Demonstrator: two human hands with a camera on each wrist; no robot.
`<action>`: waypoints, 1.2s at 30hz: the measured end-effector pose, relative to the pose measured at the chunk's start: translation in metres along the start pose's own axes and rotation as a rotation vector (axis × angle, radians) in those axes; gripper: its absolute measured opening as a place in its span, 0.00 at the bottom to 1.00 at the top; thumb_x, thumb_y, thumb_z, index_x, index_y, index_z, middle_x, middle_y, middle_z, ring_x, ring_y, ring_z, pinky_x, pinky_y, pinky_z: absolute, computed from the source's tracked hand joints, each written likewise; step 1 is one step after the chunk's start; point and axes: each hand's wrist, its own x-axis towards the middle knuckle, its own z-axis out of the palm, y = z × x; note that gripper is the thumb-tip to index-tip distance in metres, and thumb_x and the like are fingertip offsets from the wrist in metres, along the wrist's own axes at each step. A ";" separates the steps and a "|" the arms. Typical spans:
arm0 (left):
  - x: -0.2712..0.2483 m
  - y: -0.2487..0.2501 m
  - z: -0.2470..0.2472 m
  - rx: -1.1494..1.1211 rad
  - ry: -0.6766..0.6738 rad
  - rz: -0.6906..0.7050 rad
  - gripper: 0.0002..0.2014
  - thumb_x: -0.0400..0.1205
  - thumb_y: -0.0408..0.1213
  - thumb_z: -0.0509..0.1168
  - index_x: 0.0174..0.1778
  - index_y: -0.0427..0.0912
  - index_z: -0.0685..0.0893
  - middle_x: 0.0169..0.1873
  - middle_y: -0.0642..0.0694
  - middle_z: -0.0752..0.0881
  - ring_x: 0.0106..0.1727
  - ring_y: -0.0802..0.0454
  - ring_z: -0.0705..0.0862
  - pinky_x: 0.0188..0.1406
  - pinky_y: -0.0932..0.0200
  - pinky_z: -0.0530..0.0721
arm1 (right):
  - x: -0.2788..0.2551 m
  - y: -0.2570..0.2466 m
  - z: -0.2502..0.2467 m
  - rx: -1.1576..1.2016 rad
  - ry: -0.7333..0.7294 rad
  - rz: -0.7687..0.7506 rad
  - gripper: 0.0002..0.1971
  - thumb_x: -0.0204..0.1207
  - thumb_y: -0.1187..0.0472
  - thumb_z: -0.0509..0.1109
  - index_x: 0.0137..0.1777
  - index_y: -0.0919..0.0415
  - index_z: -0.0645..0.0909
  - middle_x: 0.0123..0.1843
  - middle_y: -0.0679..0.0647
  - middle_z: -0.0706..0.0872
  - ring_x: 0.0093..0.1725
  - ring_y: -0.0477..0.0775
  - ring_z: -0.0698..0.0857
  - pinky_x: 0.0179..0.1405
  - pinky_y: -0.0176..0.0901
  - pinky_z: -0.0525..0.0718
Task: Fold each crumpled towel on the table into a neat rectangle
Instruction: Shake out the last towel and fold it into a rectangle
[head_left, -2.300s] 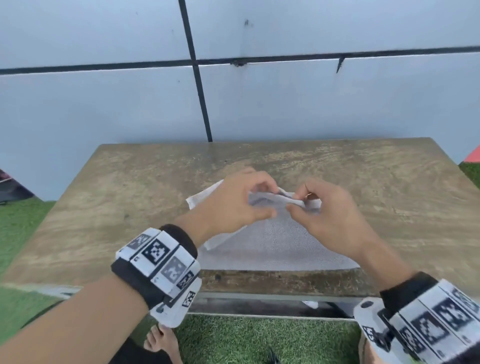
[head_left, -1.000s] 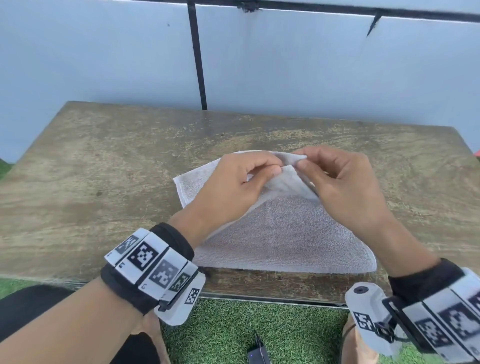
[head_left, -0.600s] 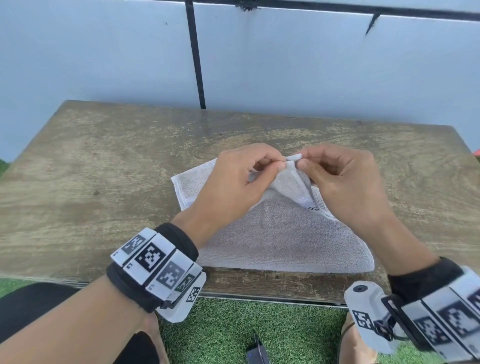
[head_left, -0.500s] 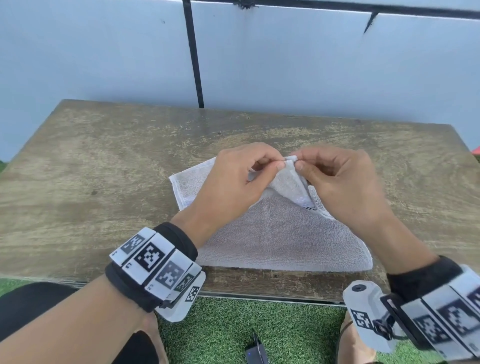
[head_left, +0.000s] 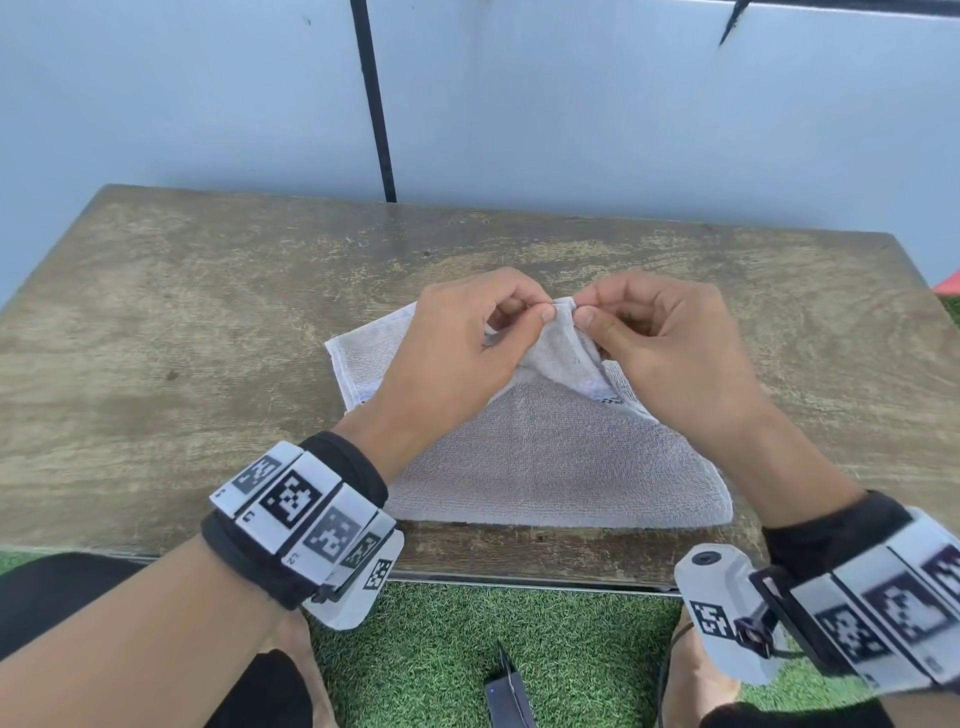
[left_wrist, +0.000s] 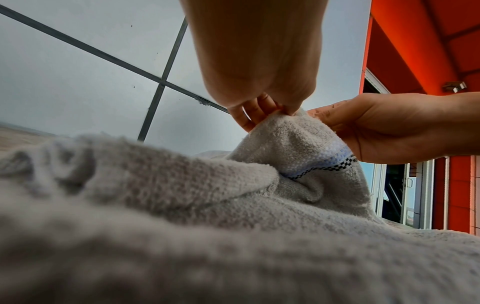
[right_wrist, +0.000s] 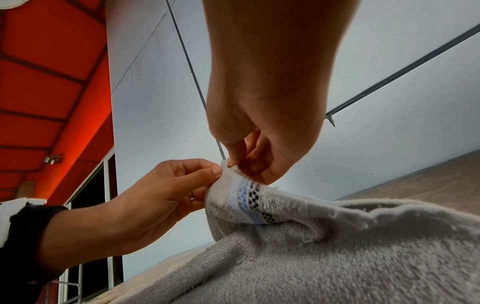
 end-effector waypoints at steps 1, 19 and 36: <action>0.000 -0.001 0.000 0.006 0.001 0.003 0.03 0.83 0.32 0.71 0.45 0.40 0.90 0.37 0.50 0.90 0.40 0.53 0.88 0.45 0.52 0.85 | 0.000 0.000 0.000 0.004 -0.002 0.002 0.05 0.80 0.61 0.76 0.46 0.50 0.91 0.37 0.53 0.93 0.41 0.65 0.92 0.47 0.68 0.90; 0.000 0.005 0.002 -0.068 -0.056 -0.001 0.04 0.84 0.30 0.68 0.45 0.36 0.86 0.38 0.51 0.88 0.44 0.54 0.88 0.50 0.64 0.84 | -0.002 0.000 0.000 0.106 -0.103 0.037 0.12 0.78 0.49 0.76 0.49 0.59 0.88 0.39 0.62 0.91 0.34 0.71 0.85 0.34 0.62 0.87; -0.003 0.010 -0.008 -0.160 -0.223 -0.106 0.06 0.81 0.33 0.74 0.41 0.35 0.86 0.36 0.43 0.88 0.38 0.45 0.86 0.41 0.49 0.83 | -0.008 0.003 -0.002 0.020 -0.101 -0.141 0.05 0.82 0.59 0.71 0.49 0.59 0.86 0.43 0.65 0.89 0.42 0.68 0.85 0.39 0.63 0.83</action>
